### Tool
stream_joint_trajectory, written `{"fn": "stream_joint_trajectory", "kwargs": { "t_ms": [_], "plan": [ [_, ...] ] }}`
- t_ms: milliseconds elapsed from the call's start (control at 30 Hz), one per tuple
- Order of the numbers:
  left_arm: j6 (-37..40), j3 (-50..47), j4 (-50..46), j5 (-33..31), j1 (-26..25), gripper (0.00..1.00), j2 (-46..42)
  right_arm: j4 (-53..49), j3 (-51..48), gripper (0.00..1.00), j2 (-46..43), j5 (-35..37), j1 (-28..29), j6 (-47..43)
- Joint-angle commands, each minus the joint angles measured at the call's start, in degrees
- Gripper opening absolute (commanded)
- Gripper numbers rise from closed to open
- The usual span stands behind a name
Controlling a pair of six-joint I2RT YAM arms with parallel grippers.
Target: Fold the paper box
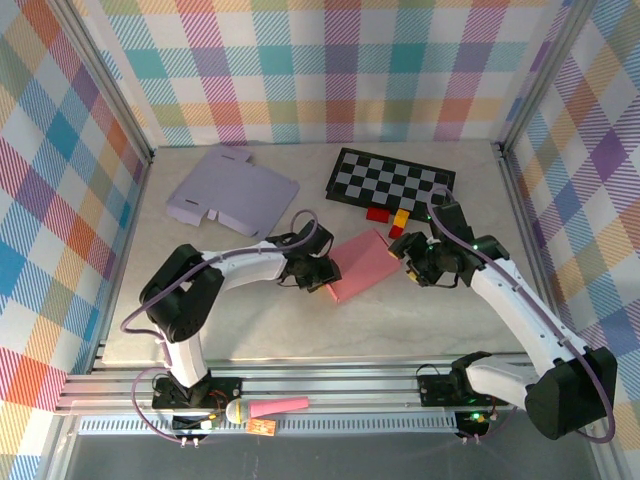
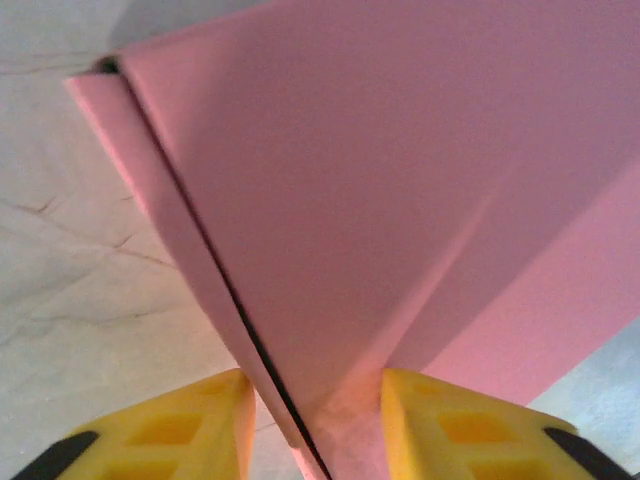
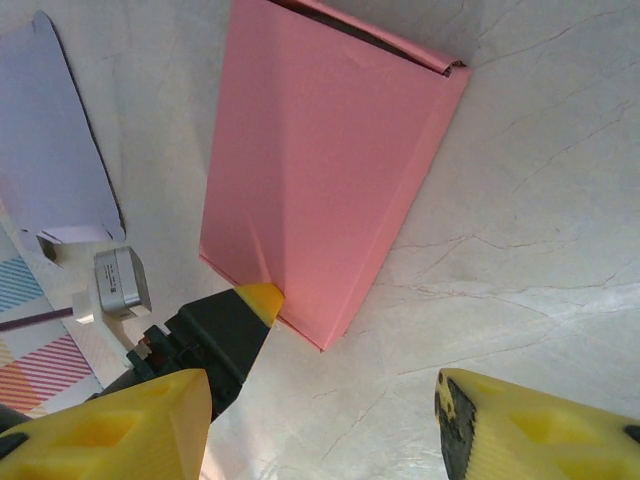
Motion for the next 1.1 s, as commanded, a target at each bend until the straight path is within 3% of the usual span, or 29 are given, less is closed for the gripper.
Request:
{"fn": "stream_joint_trajectory", "kwargs": {
  "t_ms": [0, 133, 300, 833, 1067],
  "plan": [
    [6.3, 1.2, -6.0, -0.2, 0.5, 0.30, 2.0, -2.0, 2.2, 0.61, -0.3, -1.2, -0.9, -2.4],
    [13.6, 3.1, -11.0, -1.5, -0.1, 0.20, 3.1, -2.9, 3.2, 0.60, 0.0, -1.0, -1.4, -3.8],
    [17.5, 3.9, -13.0, -0.6, -1.3, 0.19, 3.2, -3.6, 4.3, 0.60, 0.0, -1.1, -1.7, -5.3],
    [2.3, 18.6, -1.8, 6.2, -8.7, 0.19, 17.3, -10.2, 11.5, 0.60, -3.9, 2.3, -1.8, -12.9],
    [0.2, 26.5, 0.5, 8.3, -10.3, 0.21, 23.1, -10.5, 11.8, 0.59, -4.9, 1.8, -1.8, -13.1]
  ]
}}
